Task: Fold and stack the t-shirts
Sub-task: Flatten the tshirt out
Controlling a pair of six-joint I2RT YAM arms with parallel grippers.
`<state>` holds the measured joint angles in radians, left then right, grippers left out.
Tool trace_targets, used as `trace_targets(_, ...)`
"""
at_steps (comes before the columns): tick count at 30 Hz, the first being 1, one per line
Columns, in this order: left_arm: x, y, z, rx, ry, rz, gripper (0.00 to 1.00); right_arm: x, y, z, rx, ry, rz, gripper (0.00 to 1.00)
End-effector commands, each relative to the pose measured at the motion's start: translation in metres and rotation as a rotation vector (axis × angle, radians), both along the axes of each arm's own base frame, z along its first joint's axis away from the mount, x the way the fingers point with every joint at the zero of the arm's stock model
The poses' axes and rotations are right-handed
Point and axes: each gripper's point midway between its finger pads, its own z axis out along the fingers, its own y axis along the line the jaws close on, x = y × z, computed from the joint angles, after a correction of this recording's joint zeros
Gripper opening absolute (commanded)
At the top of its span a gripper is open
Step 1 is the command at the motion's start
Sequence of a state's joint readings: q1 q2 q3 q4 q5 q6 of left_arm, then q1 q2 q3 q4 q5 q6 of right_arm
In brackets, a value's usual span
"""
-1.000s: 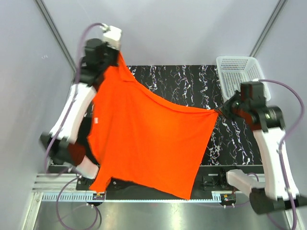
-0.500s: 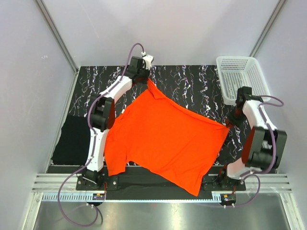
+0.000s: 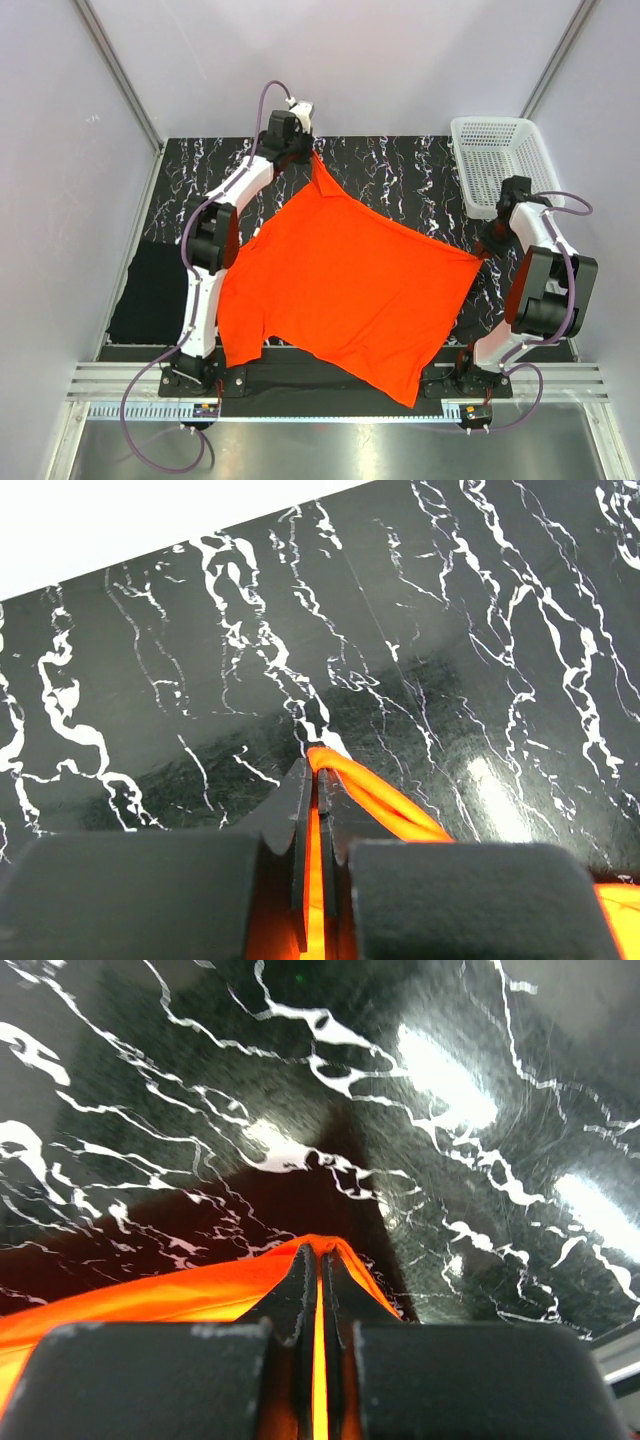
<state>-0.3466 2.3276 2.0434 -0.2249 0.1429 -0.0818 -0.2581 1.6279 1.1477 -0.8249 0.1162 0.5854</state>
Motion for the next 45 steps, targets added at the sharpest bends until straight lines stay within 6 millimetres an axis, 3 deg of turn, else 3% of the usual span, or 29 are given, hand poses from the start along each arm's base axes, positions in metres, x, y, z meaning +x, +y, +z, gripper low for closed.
trace_targets(1,0.017,0.018,0.082,-0.089,-0.161,0.063,0.03,0.026,-0.020,0.026,-0.083,-0.103,0.027,0.00)
trace_targets(6,0.026,0.041,0.100,-0.127,-0.198,0.122,0.03,0.046,-0.020,0.033,-0.072,-0.146,0.060,0.00)
trace_targets(9,0.031,0.045,0.105,-0.130,-0.217,0.128,0.03,0.054,-0.019,0.034,-0.060,-0.156,0.067,0.00)
trace_targets(15,0.024,0.032,0.104,-0.178,-0.184,0.065,0.04,0.057,-0.016,0.039,-0.044,-0.171,0.070,0.00)
trace_targets(17,0.016,0.031,0.107,-0.187,-0.165,0.068,0.04,0.056,-0.012,0.044,-0.027,-0.182,0.079,0.00)
trace_targets(18,0.010,0.031,0.097,-0.184,-0.137,0.069,0.04,0.054,-0.010,0.045,-0.017,-0.181,0.081,0.00)
trace_targets(19,0.003,0.033,0.108,-0.189,-0.143,0.071,0.04,0.053,-0.008,0.046,-0.008,-0.180,0.084,0.00)
trace_targets(25,-0.037,0.045,0.101,-0.161,-0.010,0.087,0.03,0.034,0.006,0.051,0.045,-0.160,0.088,0.00)
trace_targets(27,-0.056,0.048,0.113,-0.160,0.008,0.079,0.03,0.027,0.018,0.054,0.101,-0.169,0.095,0.00)
trace_targets(29,-0.071,0.061,0.101,-0.123,0.059,0.130,0.04,0.019,0.028,0.055,0.143,-0.174,0.100,0.00)
trace_targets(30,-0.078,0.069,0.109,-0.118,0.058,0.162,0.04,0.014,0.032,0.054,0.161,-0.167,0.103,0.00)
trace_targets(36,-0.114,0.099,0.073,-0.101,0.230,0.273,0.03,-0.015,0.050,0.049,0.222,-0.144,0.123,0.00)
trace_targets(37,-0.120,0.100,0.075,-0.112,0.240,0.271,0.03,-0.021,0.053,0.046,0.233,-0.137,0.123,0.00)
trace_targets(45,-0.142,0.132,0.049,-0.094,0.327,0.341,0.03,-0.046,0.068,0.040,0.282,-0.129,0.118,0.00)
